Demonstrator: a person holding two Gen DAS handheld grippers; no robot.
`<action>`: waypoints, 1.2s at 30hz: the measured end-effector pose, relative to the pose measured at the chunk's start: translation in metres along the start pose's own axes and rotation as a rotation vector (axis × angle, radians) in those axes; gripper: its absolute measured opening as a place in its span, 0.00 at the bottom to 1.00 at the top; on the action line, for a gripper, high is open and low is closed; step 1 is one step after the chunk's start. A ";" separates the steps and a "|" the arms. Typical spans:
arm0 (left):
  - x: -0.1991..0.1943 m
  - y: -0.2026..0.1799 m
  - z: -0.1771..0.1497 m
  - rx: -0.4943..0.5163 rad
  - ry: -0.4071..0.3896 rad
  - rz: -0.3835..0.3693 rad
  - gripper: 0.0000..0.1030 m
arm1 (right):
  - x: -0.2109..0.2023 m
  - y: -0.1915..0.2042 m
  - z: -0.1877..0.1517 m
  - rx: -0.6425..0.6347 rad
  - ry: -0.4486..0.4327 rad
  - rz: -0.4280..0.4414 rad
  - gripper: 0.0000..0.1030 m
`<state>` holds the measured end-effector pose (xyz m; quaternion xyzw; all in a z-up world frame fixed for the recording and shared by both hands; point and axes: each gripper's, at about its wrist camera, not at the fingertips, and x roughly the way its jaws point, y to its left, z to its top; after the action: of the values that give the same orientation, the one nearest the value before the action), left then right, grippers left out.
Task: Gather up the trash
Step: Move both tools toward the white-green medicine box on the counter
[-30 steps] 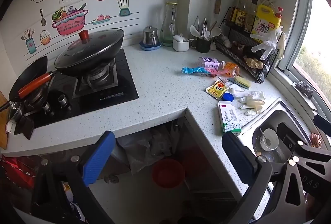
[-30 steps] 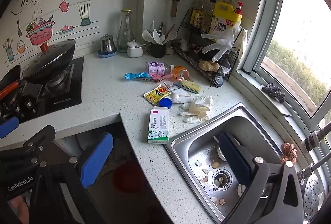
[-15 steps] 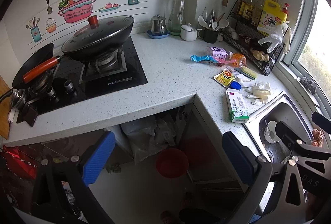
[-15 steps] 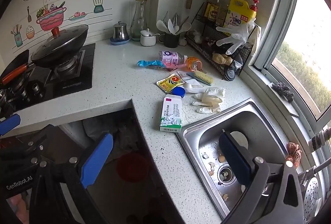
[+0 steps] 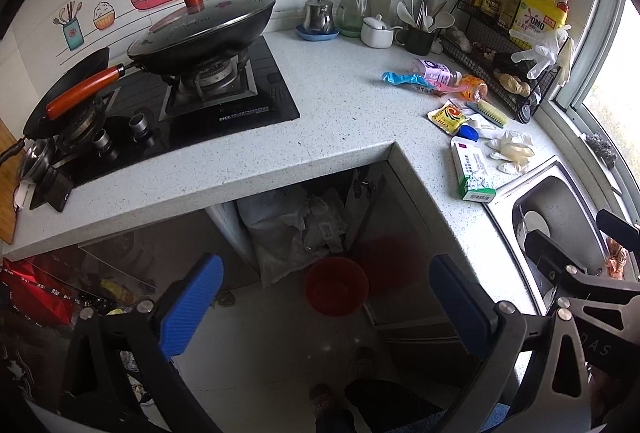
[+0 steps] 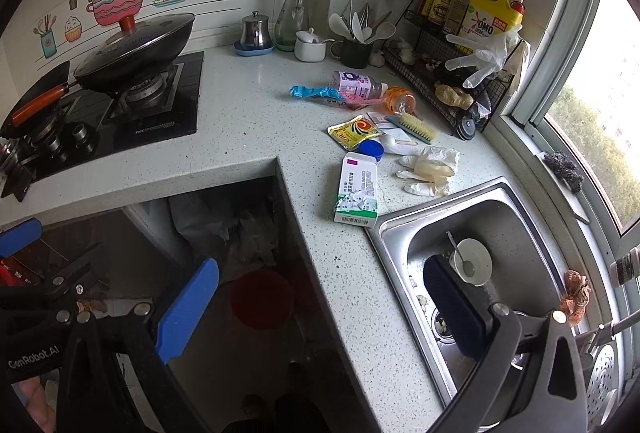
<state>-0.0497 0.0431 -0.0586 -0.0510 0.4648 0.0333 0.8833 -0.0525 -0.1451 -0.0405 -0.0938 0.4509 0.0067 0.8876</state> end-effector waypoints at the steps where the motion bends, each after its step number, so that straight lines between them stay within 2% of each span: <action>1: 0.001 0.002 -0.002 -0.002 0.006 0.002 0.99 | 0.001 0.003 -0.002 -0.002 0.005 0.001 0.99; 16: 0.004 0.019 -0.028 -0.030 0.055 -0.024 0.99 | 0.003 0.022 -0.021 -0.026 0.013 0.003 0.99; 36: -0.011 0.029 -0.038 -0.021 0.020 -0.029 0.99 | -0.010 0.032 -0.029 -0.025 -0.012 -0.010 0.99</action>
<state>-0.0901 0.0675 -0.0730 -0.0672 0.4724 0.0246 0.8785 -0.0845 -0.1175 -0.0546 -0.1072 0.4452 0.0087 0.8889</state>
